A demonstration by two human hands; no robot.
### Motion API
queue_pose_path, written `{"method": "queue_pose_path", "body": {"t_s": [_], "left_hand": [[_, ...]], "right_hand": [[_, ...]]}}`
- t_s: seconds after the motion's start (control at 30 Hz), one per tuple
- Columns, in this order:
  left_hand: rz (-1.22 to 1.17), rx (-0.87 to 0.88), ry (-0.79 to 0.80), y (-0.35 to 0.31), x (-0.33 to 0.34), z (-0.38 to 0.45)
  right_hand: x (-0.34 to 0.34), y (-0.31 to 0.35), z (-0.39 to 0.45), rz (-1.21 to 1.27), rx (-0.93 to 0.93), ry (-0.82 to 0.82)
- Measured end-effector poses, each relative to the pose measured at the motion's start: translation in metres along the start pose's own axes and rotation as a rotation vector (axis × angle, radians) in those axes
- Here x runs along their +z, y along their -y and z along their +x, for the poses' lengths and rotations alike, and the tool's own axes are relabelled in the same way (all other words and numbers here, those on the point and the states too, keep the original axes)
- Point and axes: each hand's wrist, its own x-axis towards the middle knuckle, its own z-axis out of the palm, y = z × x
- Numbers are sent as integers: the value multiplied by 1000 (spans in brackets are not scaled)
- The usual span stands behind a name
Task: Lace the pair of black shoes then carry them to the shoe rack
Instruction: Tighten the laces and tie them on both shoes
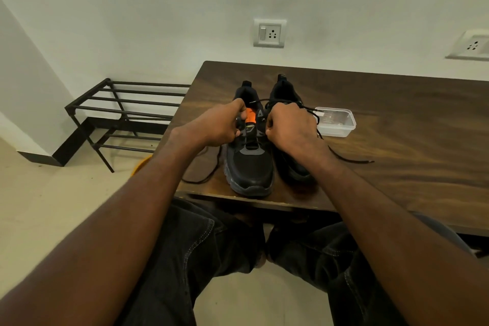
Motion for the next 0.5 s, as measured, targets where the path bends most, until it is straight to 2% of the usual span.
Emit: {"method": "queue_pose_path", "body": {"t_s": [0.07,0.13,0.23,0.33,0.5], "left_hand": [[86,11,-45,-3,2,0],[89,18,-112,-5,1,-1],[-69,11,-246,-9,-2,-2],[-406,-21,-277,-12,-4,-3],[-1136,-64,24,-27,-9,-8]], "right_hand": [[-5,-1,-1,-21,22,33],[-11,-4,-2,42,46,133],[-25,-8,-5,552,123,415],[-41,-12,-7,1034,149,558],[-49,-12,-3,1583,148,546]]}}
